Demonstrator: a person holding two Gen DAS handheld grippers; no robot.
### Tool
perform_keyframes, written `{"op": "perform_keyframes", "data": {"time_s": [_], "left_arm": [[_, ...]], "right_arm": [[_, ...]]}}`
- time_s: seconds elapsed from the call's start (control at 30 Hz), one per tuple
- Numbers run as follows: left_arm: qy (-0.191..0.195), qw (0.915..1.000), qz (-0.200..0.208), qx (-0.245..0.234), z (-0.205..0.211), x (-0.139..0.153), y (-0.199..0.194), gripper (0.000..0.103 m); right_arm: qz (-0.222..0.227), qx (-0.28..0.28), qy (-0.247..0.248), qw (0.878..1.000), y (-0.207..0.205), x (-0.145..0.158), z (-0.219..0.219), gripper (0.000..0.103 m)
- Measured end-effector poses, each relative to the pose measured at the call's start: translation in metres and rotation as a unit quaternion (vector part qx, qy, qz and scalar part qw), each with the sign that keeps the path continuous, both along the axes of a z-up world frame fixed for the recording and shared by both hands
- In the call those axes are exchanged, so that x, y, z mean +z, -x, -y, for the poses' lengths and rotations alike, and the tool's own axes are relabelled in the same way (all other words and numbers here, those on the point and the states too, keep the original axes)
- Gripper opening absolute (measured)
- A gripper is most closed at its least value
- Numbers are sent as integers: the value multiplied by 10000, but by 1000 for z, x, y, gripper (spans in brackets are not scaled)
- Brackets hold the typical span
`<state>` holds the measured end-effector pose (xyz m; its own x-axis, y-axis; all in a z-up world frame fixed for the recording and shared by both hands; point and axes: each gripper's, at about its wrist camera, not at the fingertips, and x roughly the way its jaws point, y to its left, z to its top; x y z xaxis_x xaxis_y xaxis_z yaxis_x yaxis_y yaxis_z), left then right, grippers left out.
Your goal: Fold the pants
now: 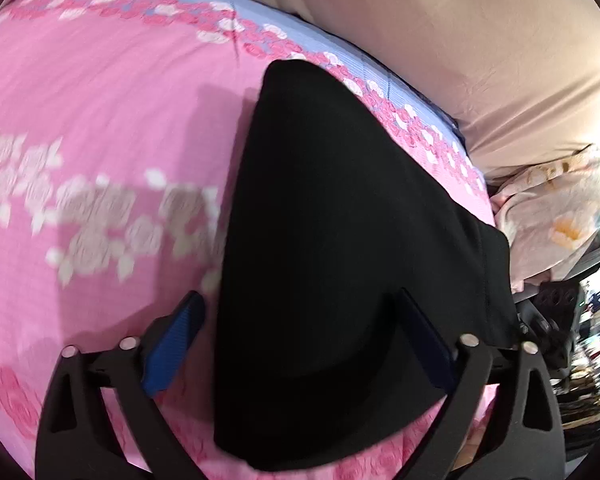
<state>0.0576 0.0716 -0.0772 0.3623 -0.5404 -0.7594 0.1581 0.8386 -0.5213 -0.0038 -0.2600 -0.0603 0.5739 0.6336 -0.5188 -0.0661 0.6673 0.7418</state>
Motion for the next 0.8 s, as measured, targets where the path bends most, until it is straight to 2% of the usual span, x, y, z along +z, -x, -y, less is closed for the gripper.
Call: {"op": "perform_keyframes", "data": {"time_s": [0.03, 0.07, 0.1, 0.13, 0.23, 0.3, 0.33, 0.37, 0.4, 0.43, 0.47, 0.5, 0.53, 0.57, 0.63, 0.7, 0.77, 0.8], "left_arm": [[-11, 9999, -91, -63, 4, 1, -4, 51], [-22, 10000, -85, -43, 4, 9, -5, 29], [22, 10000, -36, -89, 4, 17, -4, 26], [28, 9999, 149, -61, 1, 36, 3, 25], [101, 9987, 503, -46, -15, 66, 22, 26], [-134, 9988, 465, 5, -17, 58, 23, 30], [-672, 9970, 381, 105, -11, 41, 18, 31], [-1185, 9924, 222, 237, -8, 23, 14, 35], [-1313, 9908, 110, 298, -7, 13, 12, 41], [-1069, 9934, 68, 413, -12, 8, 14, 46], [-880, 9948, 58, 503, -17, 10, 17, 58], [-784, 9955, 70, 533, -20, 13, 19, 69], [-695, 9958, 151, 568, -23, 17, 22, 94], [-654, 9955, 224, 649, -25, 19, 23, 98], [-626, 9955, 206, 680, -24, 16, 22, 98], [-315, 9982, -183, 470, -19, 0, 17, 98], [-361, 9981, 49, 497, -14, 1, 20, 98], [-376, 9986, 7, 373, -9, 0, 17, 98]], "right_arm": [[-83, -73, 455, 9989, -7, 5, -6, 16], [-99, -124, 471, 9988, -10, 12, -7, 15], [13, -145, 457, 9989, -9, 19, -7, 15], [243, -170, 669, 9973, -3, 39, -12, 15], [764, -186, 989, 9920, 21, 75, -11, 14], [684, -262, 1361, 9880, 25, 66, -8, 22], [515, -298, 1568, 9858, 24, 54, -7, 25], [11, -551, 1961, 9790, 20, 27, -1, 28], [-253, -690, 2044, 9761, 22, 13, 6, 27], [-276, -787, 1622, 9832, 31, 3, 18, 28], [-228, -922, 1393, 9857, 39, 5, 24, 36], [-172, -1067, 1258, 9861, 48, 9, 32, 66], [-135, -1188, 1289, 9844, 54, 14, 37, 81], [-66, -1383, 1399, 9804, 61, 19, 40, 89], [-56, -1187, 1463, 9821, 58, 19, 37, 89], [-336, -998, 1270, 9863, 49, 5, 35, 89], [-560, -731, 914, 9916, 39, -13, 22, 89], [-622, -657, 808, 9926, 33, -21, 17, 90]]}}
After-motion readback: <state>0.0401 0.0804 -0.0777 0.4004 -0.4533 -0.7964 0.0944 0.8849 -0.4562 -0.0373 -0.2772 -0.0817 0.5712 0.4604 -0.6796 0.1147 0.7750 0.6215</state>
